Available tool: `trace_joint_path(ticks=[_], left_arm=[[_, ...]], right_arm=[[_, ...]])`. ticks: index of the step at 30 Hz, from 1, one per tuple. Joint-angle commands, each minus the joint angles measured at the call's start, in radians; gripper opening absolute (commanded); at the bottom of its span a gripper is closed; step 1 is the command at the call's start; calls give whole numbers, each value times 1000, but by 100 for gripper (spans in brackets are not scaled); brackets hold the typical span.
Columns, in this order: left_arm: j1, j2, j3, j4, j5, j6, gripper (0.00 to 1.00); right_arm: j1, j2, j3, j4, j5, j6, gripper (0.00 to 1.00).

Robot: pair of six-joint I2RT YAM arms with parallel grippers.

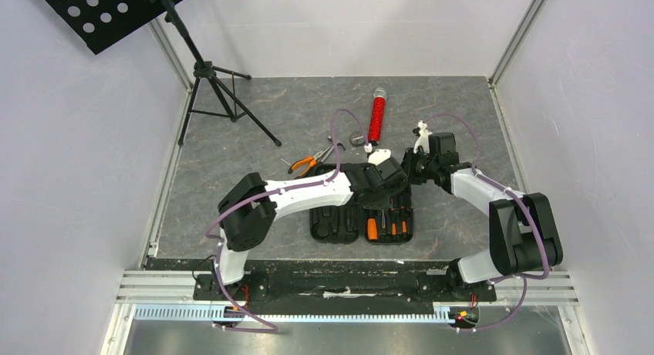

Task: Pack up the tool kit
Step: Adjust the screwdriver in the toolbox.

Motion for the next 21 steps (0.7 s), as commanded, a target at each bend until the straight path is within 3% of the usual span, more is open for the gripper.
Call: trace_joint_path(ticks=[1, 6, 21], left_arm=[[7, -71, -36, 144, -57, 39, 13], [13, -11, -16, 152, -9, 39, 2], [29, 54, -48, 111, 41, 12, 2]], right_arm=[[-5, -19, 43, 56, -86, 4, 9], [-3, 10, 42, 79, -115, 11, 7], [2, 56, -19, 160, -207, 48, 7]])
